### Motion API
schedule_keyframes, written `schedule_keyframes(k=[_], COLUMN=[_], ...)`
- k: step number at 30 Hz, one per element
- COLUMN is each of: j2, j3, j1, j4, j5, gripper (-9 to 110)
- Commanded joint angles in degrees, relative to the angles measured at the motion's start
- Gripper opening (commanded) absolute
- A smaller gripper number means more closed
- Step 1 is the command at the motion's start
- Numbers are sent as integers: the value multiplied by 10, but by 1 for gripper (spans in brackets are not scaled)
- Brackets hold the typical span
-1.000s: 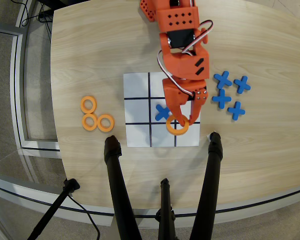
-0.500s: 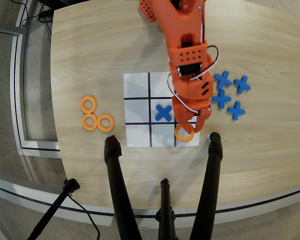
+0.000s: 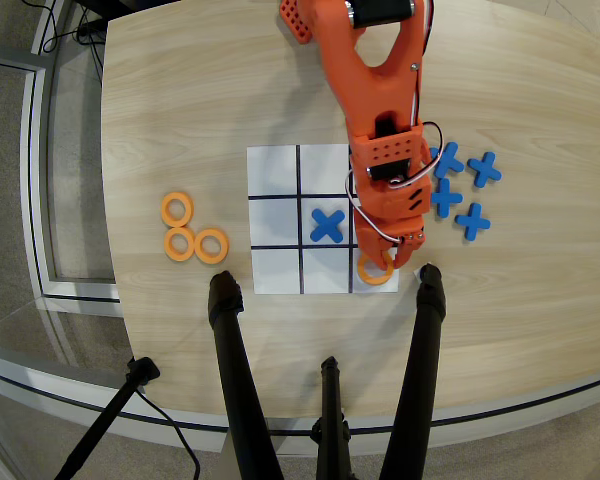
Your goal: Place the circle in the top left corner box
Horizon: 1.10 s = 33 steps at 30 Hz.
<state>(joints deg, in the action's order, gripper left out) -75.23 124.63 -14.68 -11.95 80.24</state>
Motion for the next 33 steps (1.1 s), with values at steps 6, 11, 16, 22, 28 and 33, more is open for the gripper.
schedule_keyframes(k=[6,11,16,22,28,33], j2=[20,23,13,7,7,7], j3=[-32,-31,-12,-5,-6,-5], j1=[-4,-4,-4,-4,-2,2], j4=[-12,-12,-12,-12,-15,-18], j5=[-4,-2,2,2,2,2], gripper=[0,0,0,0,4,6])
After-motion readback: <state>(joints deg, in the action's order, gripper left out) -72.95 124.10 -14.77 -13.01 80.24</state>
